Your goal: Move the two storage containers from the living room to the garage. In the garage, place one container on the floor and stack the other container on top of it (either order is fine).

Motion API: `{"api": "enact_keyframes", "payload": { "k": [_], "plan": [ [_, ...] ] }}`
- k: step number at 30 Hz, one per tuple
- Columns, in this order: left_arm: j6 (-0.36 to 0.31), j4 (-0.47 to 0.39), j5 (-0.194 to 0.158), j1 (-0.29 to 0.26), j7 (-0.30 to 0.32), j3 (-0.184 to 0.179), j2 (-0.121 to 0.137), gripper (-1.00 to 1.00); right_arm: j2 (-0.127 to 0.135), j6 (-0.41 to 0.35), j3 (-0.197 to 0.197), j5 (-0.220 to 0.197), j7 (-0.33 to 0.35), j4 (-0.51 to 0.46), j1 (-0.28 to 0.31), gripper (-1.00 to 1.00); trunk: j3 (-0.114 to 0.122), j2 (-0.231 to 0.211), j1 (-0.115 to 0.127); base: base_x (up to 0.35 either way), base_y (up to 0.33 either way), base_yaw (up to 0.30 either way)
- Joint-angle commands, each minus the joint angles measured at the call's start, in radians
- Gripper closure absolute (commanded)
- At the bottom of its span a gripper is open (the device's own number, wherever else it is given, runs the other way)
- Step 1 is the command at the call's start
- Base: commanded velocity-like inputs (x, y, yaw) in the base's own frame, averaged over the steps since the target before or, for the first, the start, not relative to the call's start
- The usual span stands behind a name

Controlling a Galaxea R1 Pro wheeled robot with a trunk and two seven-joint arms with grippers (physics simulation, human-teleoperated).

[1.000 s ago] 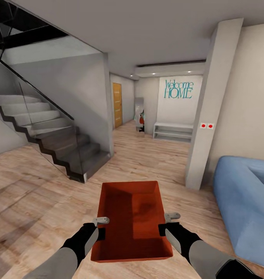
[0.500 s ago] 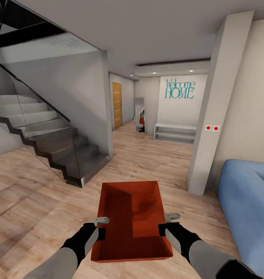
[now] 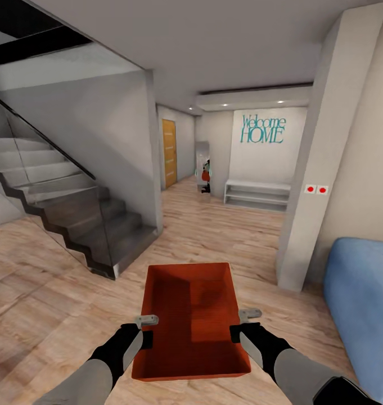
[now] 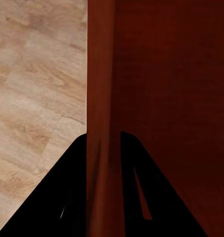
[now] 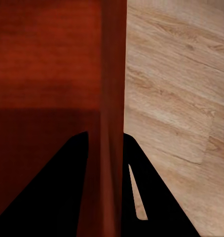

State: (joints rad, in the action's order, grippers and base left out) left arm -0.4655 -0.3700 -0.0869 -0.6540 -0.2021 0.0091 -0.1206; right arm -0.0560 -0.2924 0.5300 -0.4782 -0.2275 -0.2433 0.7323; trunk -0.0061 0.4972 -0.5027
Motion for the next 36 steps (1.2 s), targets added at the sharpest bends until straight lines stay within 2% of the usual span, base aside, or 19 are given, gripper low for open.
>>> {"api": "enact_keyframes", "payload": {
  "k": [1,16,29,36],
  "plan": [
    [-0.009,0.011,0.015,0.001,-0.019,-0.007,0.022,1.00,0.001,0.030,0.019,-0.010,-0.006,-0.011,0.001,1.00,-0.001,0.001,-0.001,0.323,0.000,0.000],
    [-0.008,0.011,0.015,0.001,-0.019,-0.007,0.021,1.00,0.000,0.030,0.019,-0.010,-0.006,-0.011,0.001,1.00,-0.001,0.001,-0.001,0.323,0.000,-0.001],
    [-0.009,0.011,0.015,0.001,-0.019,-0.007,0.021,1.00,-0.001,0.030,0.019,-0.010,-0.006,-0.011,0.001,1.00,-0.001,0.001,-0.001,0.322,0.000,-0.156],
    [-0.009,0.011,0.015,0.001,-0.019,-0.007,0.021,1.00,-0.001,0.030,0.019,-0.010,-0.006,-0.011,0.001,1.00,-0.001,0.001,-0.001,0.322,0.000,-0.025]
  ]
}}
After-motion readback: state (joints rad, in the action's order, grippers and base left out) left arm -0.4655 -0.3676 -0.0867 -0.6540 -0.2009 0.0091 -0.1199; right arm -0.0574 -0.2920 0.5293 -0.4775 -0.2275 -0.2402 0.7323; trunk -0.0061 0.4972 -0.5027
